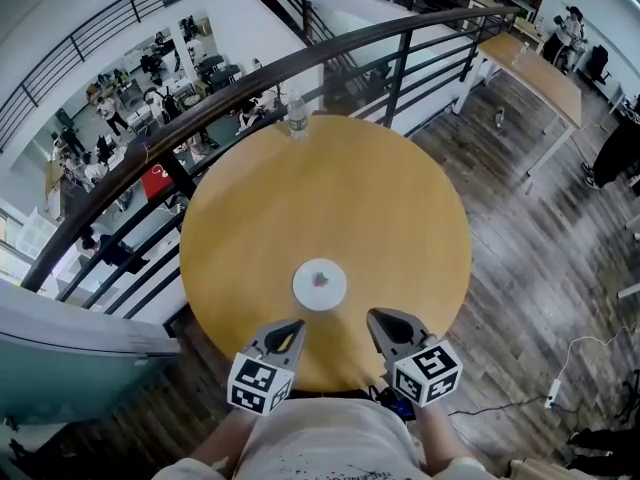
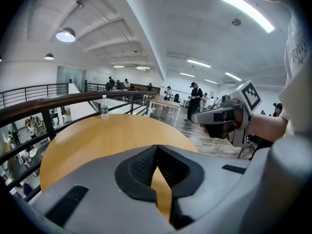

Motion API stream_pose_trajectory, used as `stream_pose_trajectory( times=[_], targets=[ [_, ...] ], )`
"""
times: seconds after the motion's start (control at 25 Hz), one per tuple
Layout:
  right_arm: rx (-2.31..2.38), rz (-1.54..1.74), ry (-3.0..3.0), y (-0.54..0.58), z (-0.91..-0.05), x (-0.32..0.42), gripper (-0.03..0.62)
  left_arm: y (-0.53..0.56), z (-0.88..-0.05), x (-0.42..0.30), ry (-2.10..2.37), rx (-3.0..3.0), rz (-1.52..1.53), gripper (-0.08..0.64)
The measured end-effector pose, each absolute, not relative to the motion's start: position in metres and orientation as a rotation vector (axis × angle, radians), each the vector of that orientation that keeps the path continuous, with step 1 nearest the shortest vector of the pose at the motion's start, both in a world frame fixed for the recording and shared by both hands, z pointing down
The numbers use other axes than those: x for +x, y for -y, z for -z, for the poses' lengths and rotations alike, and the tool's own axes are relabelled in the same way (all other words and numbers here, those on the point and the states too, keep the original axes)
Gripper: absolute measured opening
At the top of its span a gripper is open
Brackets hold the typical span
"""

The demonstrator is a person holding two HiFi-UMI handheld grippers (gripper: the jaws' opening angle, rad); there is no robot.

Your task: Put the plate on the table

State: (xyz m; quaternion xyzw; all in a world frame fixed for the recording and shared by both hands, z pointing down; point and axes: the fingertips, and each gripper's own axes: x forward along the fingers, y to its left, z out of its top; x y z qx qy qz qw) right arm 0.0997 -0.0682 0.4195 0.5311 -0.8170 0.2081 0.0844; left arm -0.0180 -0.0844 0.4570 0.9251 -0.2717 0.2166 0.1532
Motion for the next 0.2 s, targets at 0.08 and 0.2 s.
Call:
stream_pose_trajectory(
  times=[0.08,0.2],
  targets=[
    [1.577,-0.618,2.437,0.0679,-0.4203,0.0995,0.02,0.0851,-0.4569,-0.0173,0.779,2.653,-0.617,0.025],
    [1.57,-0.622,2.43,0.0666,-0.4232,0.1002,0.02,0.0863,-0.4573,-0.0163,0.775,2.654,-0.614,0.025]
  ],
)
